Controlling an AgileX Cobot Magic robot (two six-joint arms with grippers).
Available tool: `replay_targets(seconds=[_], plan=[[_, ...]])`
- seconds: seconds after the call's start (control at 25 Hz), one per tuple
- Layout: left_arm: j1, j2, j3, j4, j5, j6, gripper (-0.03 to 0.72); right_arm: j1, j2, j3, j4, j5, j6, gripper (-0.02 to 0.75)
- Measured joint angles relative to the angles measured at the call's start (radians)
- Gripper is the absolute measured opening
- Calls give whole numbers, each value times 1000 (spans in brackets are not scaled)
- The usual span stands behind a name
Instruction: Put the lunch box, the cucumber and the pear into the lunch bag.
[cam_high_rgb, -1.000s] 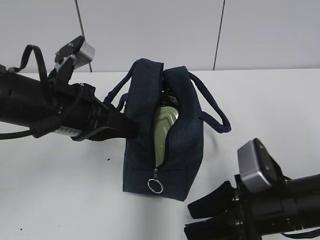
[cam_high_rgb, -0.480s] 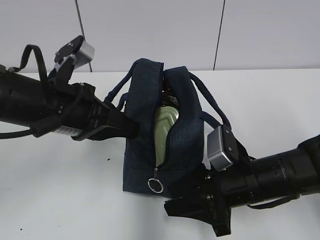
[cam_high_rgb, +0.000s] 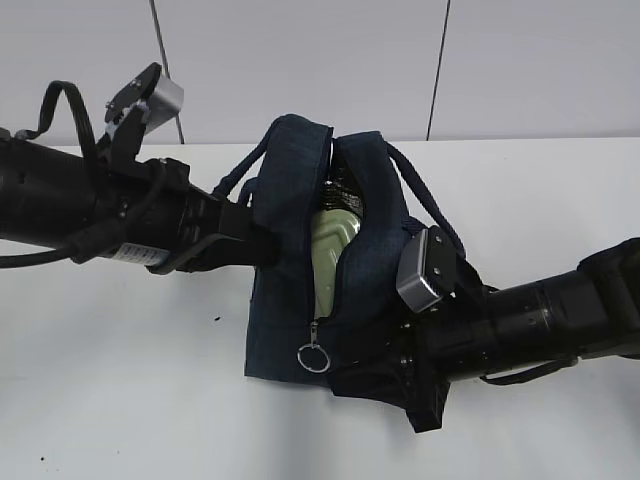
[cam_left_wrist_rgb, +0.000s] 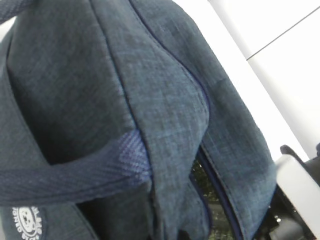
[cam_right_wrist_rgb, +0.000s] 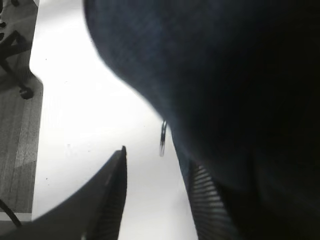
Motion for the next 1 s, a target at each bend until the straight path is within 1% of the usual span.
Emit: replay_targets(seconds=[0.24, 0.48, 0.6, 0.76, 0.88, 1.0], plan=[[0, 1, 0, -5, 2, 0, -13, 2, 19, -15, -2, -2, 5, 335], [1, 2, 0, -22, 16, 0, -13, 54, 62, -47, 0, -8, 10, 333], [1, 2, 0, -27, 19, 0, -13, 71, 68, -70, 0, -19, 44, 333], [1, 2, 0, -27, 24, 0, -13, 71, 68, -93, -2, -53, 93, 330], [1, 2, 0, -27, 24, 0, -13, 71, 68, -104, -4, -55, 112, 312], [1, 2, 0, -27, 24, 0, -13, 71, 68, -113, -4, -55, 127, 257]])
